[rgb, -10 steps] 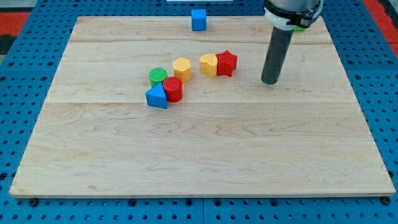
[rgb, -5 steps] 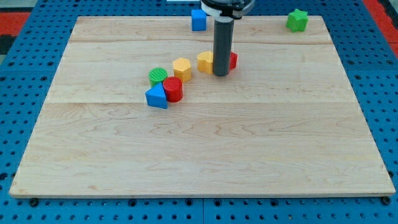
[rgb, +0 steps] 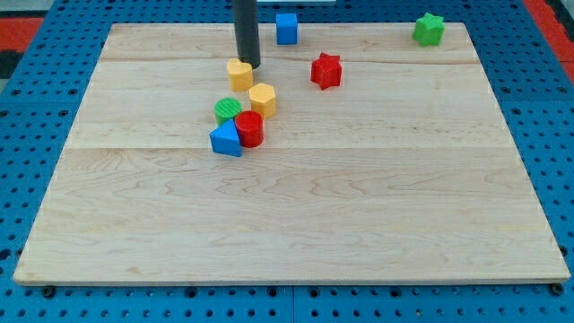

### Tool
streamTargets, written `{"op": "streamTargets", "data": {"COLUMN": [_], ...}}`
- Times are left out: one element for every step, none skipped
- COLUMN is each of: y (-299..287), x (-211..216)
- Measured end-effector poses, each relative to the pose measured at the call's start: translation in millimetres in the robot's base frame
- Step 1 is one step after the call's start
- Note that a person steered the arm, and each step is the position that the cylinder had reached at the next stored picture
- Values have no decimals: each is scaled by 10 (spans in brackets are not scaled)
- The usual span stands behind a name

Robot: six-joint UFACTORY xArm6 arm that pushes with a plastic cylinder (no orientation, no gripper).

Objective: Move the yellow heart to the left center

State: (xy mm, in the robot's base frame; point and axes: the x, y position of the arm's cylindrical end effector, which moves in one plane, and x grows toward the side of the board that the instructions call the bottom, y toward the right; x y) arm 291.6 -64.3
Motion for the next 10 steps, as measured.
{"op": "streamTargets", "data": {"y": [-43, -108, -219, -219, -333, -583, -728, -814, -796, -914], "x": [169, 343, 547, 717, 868, 870, 833, 859, 1001, 1012]}}
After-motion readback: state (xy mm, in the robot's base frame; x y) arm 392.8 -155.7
